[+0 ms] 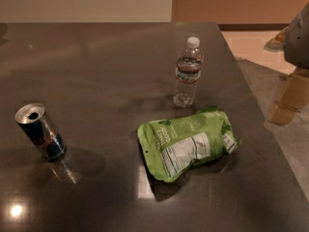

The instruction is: Move green rice chip bag near redbull can

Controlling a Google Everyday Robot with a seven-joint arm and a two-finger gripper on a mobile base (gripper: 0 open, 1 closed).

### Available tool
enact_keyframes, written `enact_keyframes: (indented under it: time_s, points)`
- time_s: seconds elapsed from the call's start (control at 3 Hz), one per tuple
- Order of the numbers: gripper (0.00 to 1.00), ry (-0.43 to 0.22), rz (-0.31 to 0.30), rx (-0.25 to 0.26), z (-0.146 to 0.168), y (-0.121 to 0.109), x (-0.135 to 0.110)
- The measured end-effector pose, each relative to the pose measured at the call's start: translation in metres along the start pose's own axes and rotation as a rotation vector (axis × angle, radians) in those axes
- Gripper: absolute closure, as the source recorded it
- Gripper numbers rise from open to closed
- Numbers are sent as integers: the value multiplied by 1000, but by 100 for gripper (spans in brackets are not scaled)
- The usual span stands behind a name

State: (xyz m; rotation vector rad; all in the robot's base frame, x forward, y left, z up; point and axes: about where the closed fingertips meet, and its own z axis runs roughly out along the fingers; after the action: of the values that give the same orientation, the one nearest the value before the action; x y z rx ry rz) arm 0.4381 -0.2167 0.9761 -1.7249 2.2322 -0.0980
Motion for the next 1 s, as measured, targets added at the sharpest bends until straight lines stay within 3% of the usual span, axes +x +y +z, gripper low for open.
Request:
enact_keyframes:
  time_s: [0.33,1.0]
  points:
    - [0,0,0,0,0,0,0]
    - [0,-84,-95,-142,25,25,-41]
